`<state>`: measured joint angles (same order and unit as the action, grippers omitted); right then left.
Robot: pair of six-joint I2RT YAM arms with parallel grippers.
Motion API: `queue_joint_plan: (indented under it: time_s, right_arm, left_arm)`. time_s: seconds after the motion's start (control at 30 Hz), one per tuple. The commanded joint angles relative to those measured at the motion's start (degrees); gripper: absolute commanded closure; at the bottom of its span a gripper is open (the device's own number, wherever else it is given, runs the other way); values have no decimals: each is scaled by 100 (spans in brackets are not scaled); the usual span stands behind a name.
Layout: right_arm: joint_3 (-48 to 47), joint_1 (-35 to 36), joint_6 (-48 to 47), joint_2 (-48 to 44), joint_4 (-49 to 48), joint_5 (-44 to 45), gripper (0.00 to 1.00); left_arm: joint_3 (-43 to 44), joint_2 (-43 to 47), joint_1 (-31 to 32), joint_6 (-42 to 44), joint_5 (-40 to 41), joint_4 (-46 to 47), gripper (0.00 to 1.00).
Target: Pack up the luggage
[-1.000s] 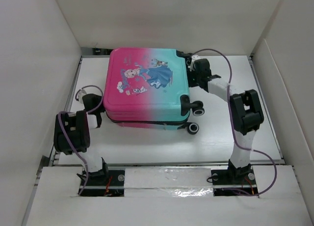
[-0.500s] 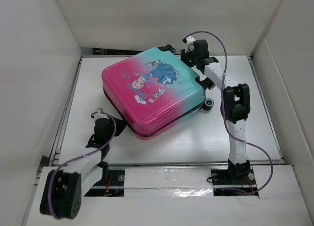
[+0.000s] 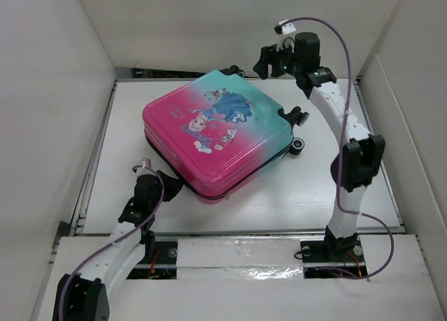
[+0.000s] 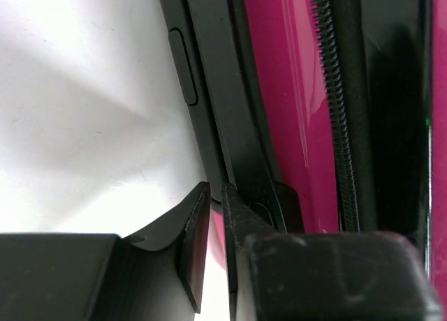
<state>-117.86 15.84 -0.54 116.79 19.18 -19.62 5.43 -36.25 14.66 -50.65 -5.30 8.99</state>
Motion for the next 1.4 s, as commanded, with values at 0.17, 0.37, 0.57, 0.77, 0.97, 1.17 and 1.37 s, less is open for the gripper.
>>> queue_joint_plan:
  time_s: [0.17, 0.37, 0.57, 0.77, 0.97, 1.17, 1.37]
  right_arm:
    - [4184, 699, -133, -4006, -1831, 569, 89]
    - [6982, 246, 738, -6147, -1938, 2286, 100]
    - [8358, -519, 1284, -6828, -1821, 2603, 100]
    - [7860, -1118, 1434, -5187, -2928, 1032, 100]
    - [7075, -511, 1723, -3928, -3736, 845, 100]
    - [6032, -538, 1680, -3111, -4212, 960, 100]
    - [5273, -757, 1276, -2951, -3714, 916, 87]
  left_arm:
    - [257, -1101, 439, -49, -456, 2095, 98]
    - [380, -1016, 1888, 38, 965, 1948, 100]
    - [169, -920, 2647, -129, 1583, 1957, 100]
    - [484, -1260, 3587, -129, 2348, 1930, 100]
    - [590, -2175, 3650, -155, 2060, 2826, 100]
    - [1046, -3087, 4106, -32, 2304, 3336, 100]
    - [1600, -4037, 4283, 20, 2051, 3872, 100]
